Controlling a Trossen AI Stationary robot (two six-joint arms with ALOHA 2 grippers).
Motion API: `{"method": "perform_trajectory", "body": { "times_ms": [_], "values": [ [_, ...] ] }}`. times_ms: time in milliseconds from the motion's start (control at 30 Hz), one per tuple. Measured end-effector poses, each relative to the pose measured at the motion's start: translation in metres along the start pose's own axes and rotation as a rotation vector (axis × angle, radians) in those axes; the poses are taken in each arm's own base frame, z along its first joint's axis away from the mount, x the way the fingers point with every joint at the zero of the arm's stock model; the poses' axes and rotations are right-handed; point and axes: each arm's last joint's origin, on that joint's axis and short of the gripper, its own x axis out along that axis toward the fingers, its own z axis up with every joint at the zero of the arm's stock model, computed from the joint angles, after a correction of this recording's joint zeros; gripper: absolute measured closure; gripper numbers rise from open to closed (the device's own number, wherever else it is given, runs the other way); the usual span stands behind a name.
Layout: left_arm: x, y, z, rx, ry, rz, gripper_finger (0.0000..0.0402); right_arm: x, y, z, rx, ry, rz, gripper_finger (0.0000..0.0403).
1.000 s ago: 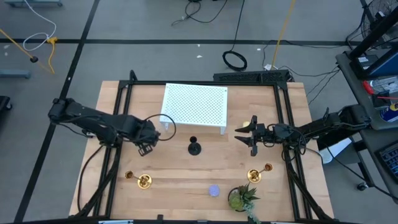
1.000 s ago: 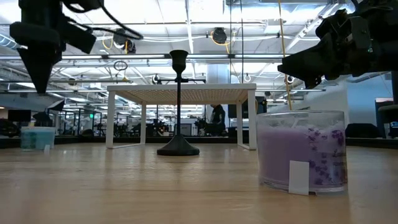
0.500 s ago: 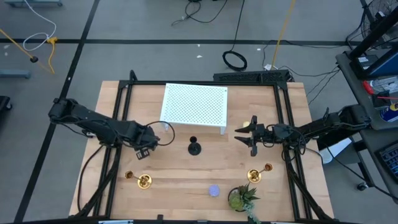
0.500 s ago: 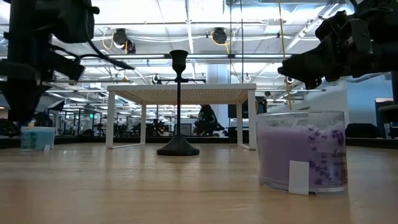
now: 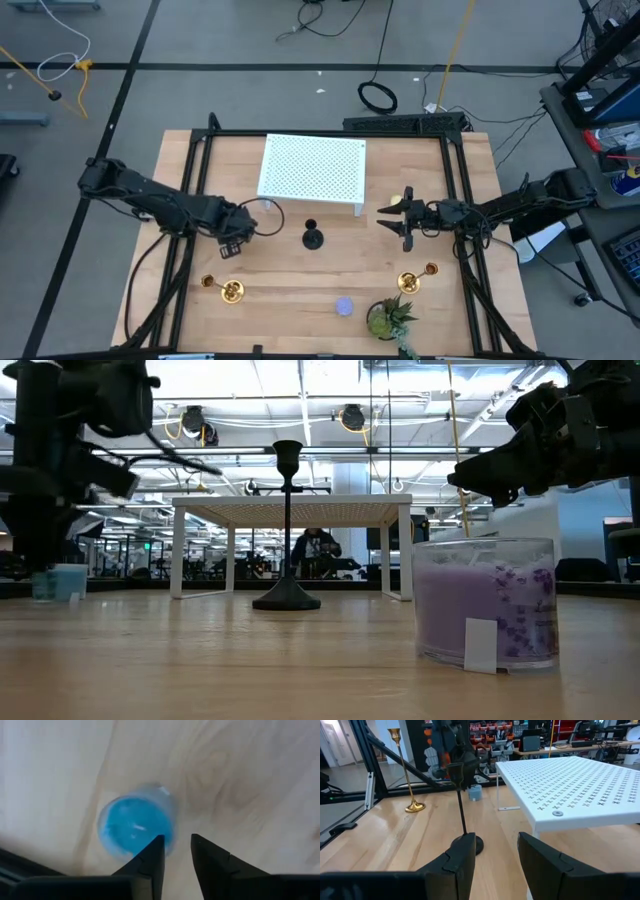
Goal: Pick & Place candle stick holders
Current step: Put the blue scented candle on the shelf
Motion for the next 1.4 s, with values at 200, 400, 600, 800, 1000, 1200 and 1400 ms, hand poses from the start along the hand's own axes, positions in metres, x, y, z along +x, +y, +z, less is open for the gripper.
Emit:
{"method": "perform_trajectory", "body": {
  "times_ms": [200,400,600,800,1000,1200,1400],
  "values": [
    [0.012,0.005,-0.007,-0.03,0.014,0.061,0.0323,0.0,0.0,0.0,0.0,0.001,0.0,0.0257],
    [0.01,0.004,-0.004,0.024,-0.008,0.054,0.0354,0.0,0.0,-0.001,-0.002,0.009,-0.001,0.0257],
    [0.009,0.003,-0.004,-0.014,-0.015,0.041,0.0391,0.0,0.0,-0.001,-0.003,0.012,-0.002,0.0257],
    [-0.011,-0.005,0.004,-0.025,-0.044,-0.019,0.0396,0.0,0.0,0.001,0.0,-0.012,0.001,0.0257],
    [-0.05,-0.008,0.009,-0.051,-0.072,0.007,0.0398,0.0,0.0,0.004,0.005,-0.039,0.004,0.0257],
    [-0.098,-0.01,0.004,-0.088,-0.069,0.0,0.0399,0.0,0.0,0.004,0.005,-0.037,0.003,0.0257],
    [-0.146,-0.009,0.011,-0.075,-0.201,0.021,0.04,0.0,0.0,0.004,0.005,-0.037,0.003,0.0257]
  ]
}}
